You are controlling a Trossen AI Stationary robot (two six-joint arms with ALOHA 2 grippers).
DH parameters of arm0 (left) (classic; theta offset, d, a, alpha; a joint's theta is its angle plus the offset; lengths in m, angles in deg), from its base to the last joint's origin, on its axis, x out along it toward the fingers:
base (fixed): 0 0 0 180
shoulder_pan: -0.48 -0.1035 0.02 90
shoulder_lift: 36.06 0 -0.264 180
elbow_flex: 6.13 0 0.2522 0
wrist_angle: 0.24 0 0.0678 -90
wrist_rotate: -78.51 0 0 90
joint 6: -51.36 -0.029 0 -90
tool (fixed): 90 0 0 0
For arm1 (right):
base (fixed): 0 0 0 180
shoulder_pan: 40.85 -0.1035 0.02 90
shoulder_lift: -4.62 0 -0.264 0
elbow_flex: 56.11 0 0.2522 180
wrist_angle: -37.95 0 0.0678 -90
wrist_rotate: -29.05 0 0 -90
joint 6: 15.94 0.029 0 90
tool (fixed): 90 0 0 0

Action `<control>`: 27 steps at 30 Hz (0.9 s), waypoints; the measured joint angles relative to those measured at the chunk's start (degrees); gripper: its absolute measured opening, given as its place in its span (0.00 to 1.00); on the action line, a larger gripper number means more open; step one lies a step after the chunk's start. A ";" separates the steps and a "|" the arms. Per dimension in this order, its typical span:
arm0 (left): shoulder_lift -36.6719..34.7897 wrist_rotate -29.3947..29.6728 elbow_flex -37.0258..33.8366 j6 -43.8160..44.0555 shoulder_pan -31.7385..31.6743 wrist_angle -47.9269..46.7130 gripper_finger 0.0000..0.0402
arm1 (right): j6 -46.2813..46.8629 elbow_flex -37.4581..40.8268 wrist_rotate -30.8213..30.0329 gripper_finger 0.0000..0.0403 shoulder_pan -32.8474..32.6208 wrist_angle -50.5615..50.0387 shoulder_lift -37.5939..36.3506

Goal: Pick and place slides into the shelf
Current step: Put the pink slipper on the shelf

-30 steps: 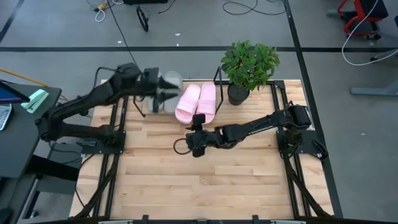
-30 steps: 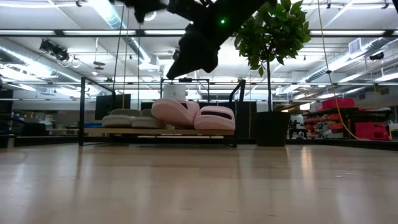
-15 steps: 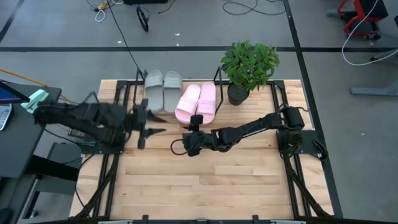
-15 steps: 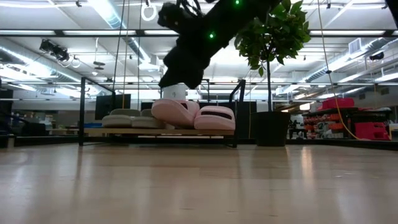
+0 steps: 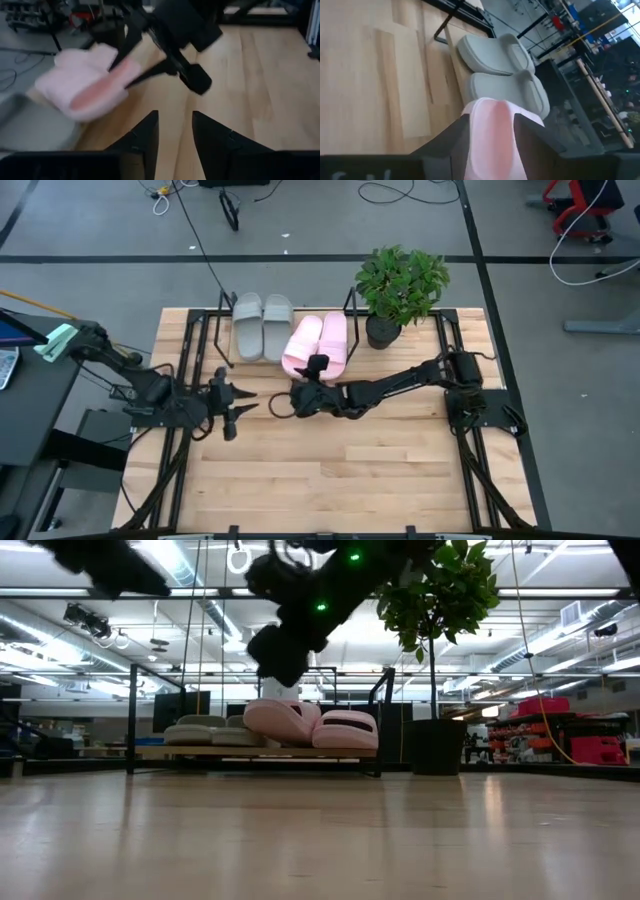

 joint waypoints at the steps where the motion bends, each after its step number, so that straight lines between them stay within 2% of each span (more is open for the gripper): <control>1: -0.42 0.63 -0.92 1.76 1.01 -0.82 0.30 | -0.56 -1.65 0.17 0.39 0.02 -0.63 1.05; 4: -1.60 2.90 -3.42 6.43 3.93 -3.51 0.29 | -2.02 -8.24 0.39 0.39 -0.23 -5.37 5.06; 6: -2.17 4.60 -4.62 8.76 5.89 -4.96 0.29 | -1.63 -13.65 -0.13 0.39 -0.35 -12.05 8.26; 9: -2.67 7.13 -6.09 12.02 8.51 -6.64 0.29 | 1.37 -21.54 -3.57 0.39 -0.24 -22.14 12.64; 14: -2.71 12.64 -10.11 17.01 12.29 -7.10 0.29 | 6.46 -31.14 -4.94 0.39 0.25 -31.32 16.83; 16: -2.73 14.57 -11.38 19.17 13.01 -7.31 0.28 | 8.86 -33.04 -4.45 0.39 0.58 -34.69 17.74; 21: -2.80 14.90 -12.01 19.60 13.07 -7.20 0.28 | 14.72 -33.09 -2.77 0.39 1.54 -38.84 17.91; 27: -2.78 14.95 -12.00 18.91 13.05 -7.10 0.28 | 16.87 -33.06 0.59 0.39 2.32 -39.01 17.78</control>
